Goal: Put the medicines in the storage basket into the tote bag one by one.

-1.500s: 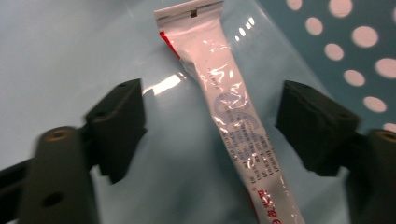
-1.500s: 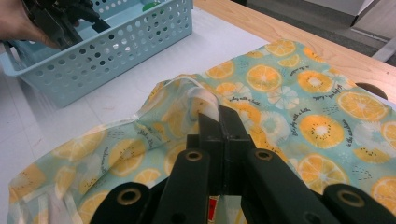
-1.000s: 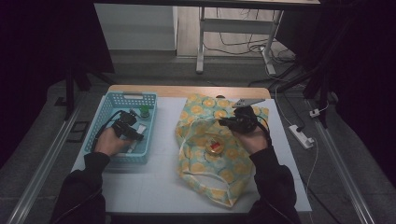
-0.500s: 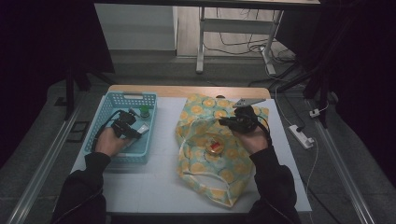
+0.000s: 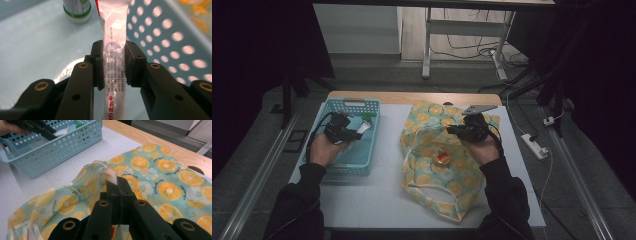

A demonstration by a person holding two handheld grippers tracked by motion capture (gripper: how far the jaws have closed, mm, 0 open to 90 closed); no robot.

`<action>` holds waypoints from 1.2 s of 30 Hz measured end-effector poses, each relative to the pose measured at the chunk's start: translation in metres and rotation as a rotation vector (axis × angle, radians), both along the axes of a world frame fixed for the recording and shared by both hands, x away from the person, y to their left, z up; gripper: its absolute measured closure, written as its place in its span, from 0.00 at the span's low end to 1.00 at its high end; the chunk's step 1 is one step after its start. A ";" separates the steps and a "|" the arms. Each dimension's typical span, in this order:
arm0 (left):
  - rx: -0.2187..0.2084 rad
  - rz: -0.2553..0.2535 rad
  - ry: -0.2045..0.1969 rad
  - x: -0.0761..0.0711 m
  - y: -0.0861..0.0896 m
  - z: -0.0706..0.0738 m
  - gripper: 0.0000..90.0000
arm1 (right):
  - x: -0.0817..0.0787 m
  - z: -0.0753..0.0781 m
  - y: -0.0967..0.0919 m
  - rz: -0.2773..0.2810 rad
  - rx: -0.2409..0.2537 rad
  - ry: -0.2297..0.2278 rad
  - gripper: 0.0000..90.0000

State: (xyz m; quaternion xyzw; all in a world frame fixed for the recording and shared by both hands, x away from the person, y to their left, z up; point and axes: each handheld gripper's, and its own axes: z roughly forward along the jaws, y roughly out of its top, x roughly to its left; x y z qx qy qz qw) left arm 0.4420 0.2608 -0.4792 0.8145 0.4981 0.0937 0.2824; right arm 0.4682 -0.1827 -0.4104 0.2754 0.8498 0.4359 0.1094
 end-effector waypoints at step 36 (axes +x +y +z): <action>-0.108 -0.232 -0.079 -0.030 -0.072 0.048 0.79 | -0.001 0.002 0.000 -0.004 0.009 -0.012 1.00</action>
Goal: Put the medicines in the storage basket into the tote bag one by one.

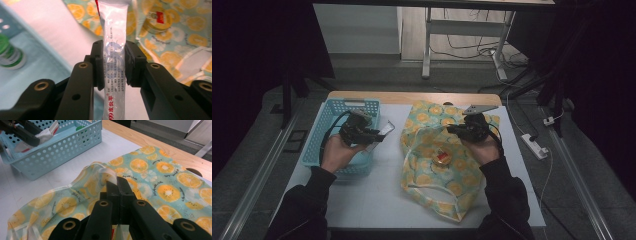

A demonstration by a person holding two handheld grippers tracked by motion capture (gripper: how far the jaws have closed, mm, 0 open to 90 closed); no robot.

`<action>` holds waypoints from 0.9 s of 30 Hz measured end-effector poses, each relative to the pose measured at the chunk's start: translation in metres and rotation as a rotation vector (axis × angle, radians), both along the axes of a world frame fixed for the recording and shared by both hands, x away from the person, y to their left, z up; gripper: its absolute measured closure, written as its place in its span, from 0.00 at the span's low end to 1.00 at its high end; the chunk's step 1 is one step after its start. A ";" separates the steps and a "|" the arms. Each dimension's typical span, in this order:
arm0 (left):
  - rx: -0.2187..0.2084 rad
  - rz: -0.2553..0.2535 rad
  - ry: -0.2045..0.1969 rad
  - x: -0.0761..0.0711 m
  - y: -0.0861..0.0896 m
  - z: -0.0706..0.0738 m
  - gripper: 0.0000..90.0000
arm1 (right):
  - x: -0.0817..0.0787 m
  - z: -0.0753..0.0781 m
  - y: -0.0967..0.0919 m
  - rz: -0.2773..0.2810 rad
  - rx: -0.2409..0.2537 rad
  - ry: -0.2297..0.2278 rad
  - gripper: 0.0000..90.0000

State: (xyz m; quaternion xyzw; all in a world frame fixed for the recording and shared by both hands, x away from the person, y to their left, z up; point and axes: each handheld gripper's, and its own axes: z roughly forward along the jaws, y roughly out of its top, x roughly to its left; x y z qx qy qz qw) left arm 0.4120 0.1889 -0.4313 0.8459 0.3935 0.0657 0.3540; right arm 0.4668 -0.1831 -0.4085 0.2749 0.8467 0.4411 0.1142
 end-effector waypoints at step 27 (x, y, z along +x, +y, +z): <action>-0.025 -0.146 0.011 -0.002 -0.073 -0.002 0.79 | -0.001 0.002 -0.001 0.000 0.008 -0.008 1.00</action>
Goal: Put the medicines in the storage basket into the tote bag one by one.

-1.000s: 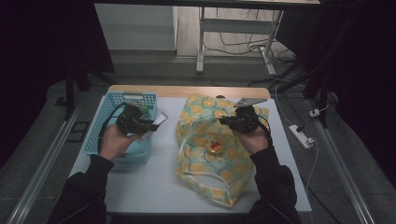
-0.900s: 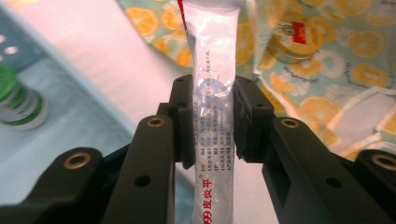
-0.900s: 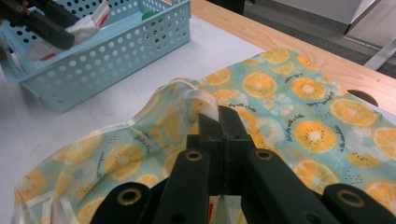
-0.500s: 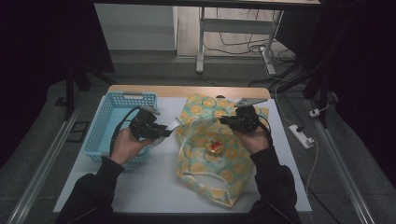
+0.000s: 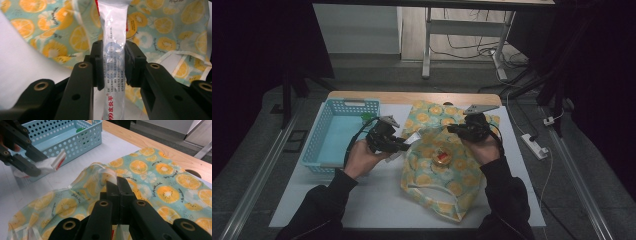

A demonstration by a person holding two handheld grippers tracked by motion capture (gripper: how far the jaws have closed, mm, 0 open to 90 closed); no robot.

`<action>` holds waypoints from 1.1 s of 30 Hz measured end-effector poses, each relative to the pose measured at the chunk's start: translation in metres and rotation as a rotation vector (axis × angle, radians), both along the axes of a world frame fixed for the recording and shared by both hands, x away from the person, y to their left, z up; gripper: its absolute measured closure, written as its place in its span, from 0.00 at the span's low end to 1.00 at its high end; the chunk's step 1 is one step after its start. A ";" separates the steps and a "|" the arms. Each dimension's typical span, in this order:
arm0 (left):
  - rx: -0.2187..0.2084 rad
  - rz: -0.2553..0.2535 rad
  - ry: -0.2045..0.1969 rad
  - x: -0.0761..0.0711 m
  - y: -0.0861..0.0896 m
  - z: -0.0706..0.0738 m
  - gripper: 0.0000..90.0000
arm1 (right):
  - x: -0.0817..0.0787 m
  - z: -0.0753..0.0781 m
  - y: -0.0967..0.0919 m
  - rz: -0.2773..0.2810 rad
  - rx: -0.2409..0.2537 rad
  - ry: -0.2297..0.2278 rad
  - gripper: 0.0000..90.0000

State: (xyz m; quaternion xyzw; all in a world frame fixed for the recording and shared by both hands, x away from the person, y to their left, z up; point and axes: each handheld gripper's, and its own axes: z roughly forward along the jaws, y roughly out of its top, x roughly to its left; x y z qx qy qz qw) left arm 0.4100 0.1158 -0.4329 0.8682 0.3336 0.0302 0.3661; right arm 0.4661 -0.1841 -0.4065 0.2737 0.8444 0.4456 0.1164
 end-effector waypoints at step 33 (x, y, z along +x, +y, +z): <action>-0.005 -0.048 0.022 0.031 -0.076 -0.026 0.79 | -0.001 0.001 0.000 0.008 0.005 -0.003 1.00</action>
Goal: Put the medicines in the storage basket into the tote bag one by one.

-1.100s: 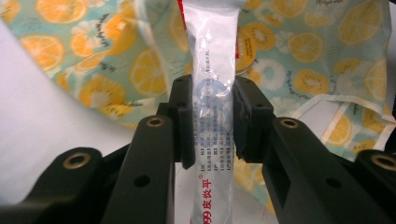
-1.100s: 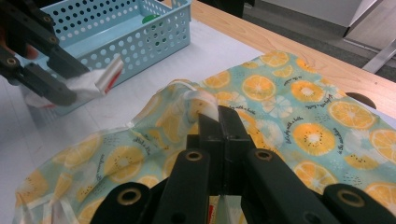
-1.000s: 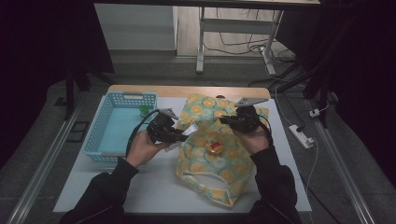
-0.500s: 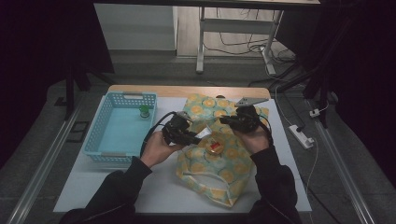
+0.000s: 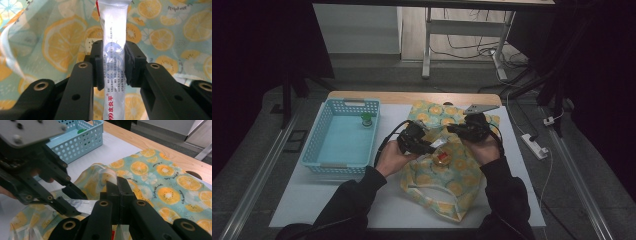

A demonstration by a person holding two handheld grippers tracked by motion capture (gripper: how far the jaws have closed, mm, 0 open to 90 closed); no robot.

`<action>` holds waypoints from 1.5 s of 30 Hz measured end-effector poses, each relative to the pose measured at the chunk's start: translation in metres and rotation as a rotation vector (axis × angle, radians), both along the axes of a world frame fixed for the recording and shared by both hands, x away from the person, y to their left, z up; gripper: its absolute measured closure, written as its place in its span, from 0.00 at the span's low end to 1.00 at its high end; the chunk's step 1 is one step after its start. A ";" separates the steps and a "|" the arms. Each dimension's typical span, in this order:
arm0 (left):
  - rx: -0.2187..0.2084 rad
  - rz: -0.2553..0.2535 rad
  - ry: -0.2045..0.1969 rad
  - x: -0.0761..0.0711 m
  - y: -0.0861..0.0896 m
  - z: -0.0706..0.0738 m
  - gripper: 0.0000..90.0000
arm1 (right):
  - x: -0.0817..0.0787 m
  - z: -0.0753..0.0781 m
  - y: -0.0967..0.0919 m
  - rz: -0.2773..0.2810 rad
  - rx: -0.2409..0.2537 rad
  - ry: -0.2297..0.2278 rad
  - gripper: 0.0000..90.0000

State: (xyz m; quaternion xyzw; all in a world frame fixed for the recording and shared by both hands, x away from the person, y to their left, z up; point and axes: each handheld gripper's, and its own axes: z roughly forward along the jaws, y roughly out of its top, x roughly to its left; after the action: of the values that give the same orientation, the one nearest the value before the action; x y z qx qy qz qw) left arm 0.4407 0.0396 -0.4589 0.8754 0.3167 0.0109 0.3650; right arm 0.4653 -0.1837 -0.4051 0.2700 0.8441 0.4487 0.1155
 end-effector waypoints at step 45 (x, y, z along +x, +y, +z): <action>0.015 0.100 -0.085 0.045 -0.027 -0.042 0.79 | 0.001 -0.001 0.000 -0.006 0.004 -0.006 1.00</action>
State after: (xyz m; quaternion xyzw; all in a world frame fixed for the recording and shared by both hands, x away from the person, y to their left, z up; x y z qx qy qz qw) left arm 0.4860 0.0125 -0.5012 0.8599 0.3443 0.0687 0.3706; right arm 0.4664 -0.1841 -0.4062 0.2714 0.8420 0.4508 0.1188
